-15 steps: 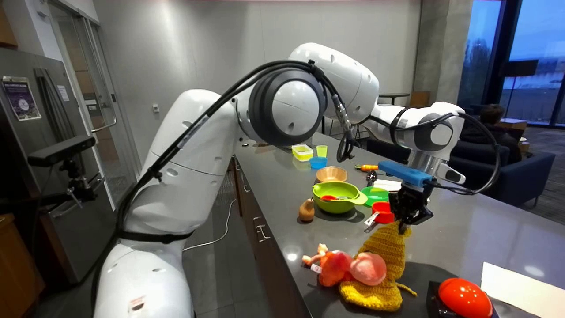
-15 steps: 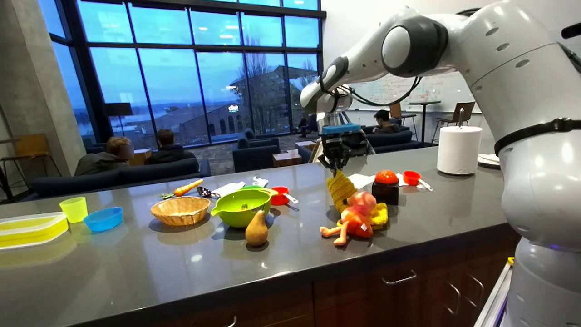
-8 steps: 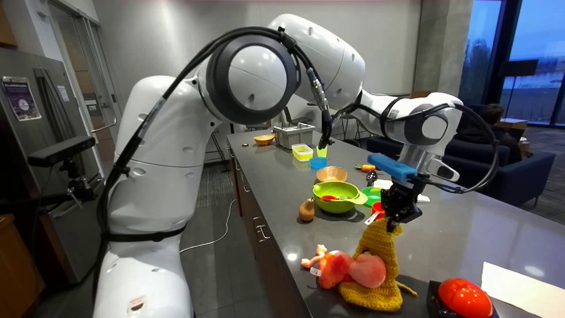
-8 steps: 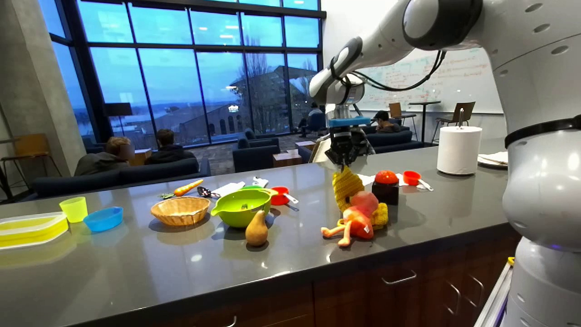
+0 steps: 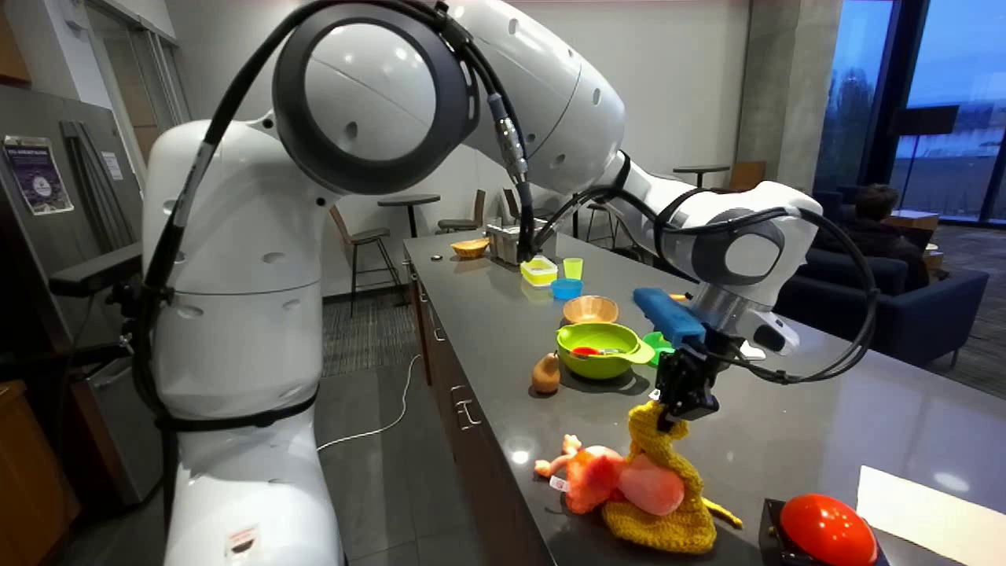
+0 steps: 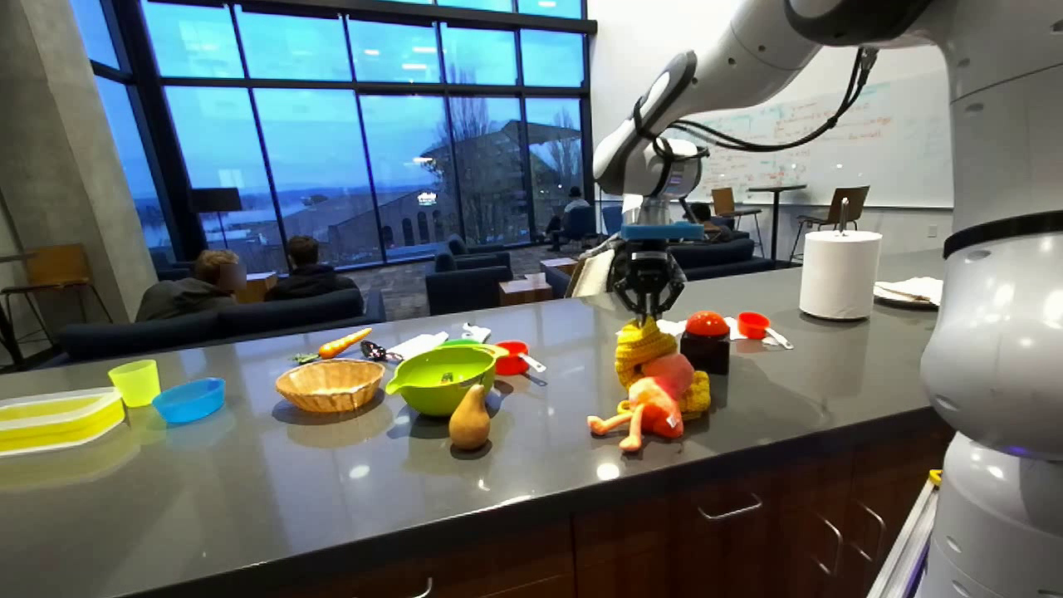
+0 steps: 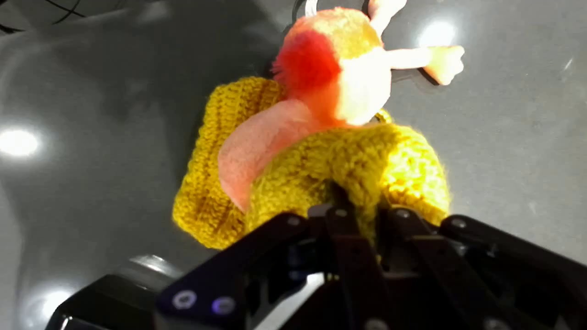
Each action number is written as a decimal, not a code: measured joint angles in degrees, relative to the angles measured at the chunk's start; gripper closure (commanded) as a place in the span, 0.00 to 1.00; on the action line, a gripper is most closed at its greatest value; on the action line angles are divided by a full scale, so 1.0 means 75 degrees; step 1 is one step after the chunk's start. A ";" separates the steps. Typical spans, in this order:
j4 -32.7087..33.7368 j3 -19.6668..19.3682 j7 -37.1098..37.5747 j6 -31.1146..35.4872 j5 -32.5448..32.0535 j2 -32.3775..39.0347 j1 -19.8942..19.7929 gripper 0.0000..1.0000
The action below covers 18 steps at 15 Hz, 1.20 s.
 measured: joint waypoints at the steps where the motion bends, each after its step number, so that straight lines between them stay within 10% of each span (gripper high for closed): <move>1: -0.0204 -0.0045 0.0091 0.0061 0.0048 -0.0135 0.0000 0.97; 18: -0.2525 -0.1094 0.0633 0.0614 0.2515 -0.0807 -0.0682 0.97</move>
